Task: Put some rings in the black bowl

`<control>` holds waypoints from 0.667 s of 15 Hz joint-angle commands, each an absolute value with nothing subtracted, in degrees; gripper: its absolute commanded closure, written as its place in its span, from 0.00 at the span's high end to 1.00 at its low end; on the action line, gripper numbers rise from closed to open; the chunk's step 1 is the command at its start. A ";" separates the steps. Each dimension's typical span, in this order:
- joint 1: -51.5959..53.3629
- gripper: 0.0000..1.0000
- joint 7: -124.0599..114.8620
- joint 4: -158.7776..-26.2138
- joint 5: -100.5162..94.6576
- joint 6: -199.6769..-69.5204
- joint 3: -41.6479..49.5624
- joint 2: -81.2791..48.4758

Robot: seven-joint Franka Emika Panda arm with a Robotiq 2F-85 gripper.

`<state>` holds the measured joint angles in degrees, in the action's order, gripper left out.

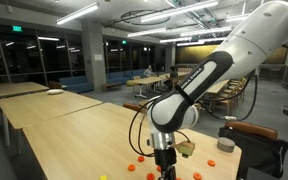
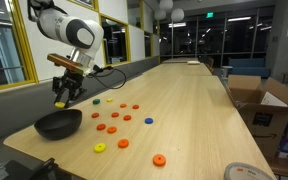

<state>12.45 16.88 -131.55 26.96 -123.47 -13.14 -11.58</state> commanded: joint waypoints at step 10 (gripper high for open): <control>11.38 1.00 8.25 -129.87 25.92 -123.31 -12.86 -12.68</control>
